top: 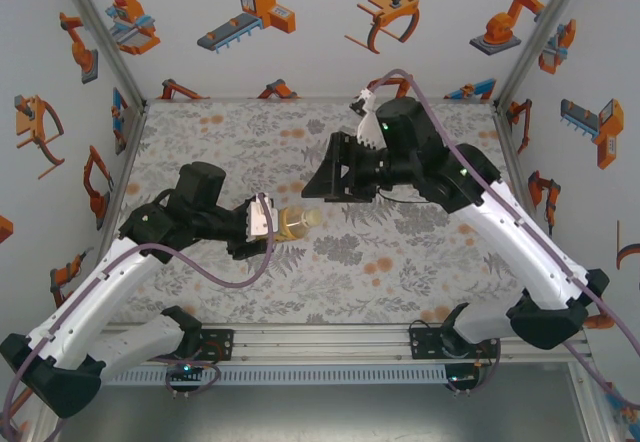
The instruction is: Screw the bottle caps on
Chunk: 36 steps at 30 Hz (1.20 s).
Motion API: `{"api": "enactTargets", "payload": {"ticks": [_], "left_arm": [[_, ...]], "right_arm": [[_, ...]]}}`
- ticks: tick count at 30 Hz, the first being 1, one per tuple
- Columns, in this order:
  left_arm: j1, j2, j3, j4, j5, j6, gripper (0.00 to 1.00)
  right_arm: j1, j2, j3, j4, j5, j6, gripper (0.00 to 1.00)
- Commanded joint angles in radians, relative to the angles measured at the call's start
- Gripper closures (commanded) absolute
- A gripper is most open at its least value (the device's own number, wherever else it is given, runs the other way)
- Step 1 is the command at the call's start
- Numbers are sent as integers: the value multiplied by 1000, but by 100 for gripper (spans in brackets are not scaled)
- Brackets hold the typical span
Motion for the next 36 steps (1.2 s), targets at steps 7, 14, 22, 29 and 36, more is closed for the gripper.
{"api": "enactTargets", "payload": {"ticks": [7,14,22,29,36], "left_arm": [[-4,-13,1,13,35,-5,100],[-4,-16,7,13,38,-24,100],[-4,-21,18,5,30,-27,100],[-4,-15,28,3,35,-28,100],[-5,-13,36,2,36,-29,100]], "right_arm": [[-3,-100,-14,90,-59,-738,48],[49,-79,7,-29,-149,-1286,48],[171,-44,30,-111,-95,-1604,41],[192,-53,9,-56,-86,-1608,47],[199,-48,-4,-32,-97,-1607,54]]}}
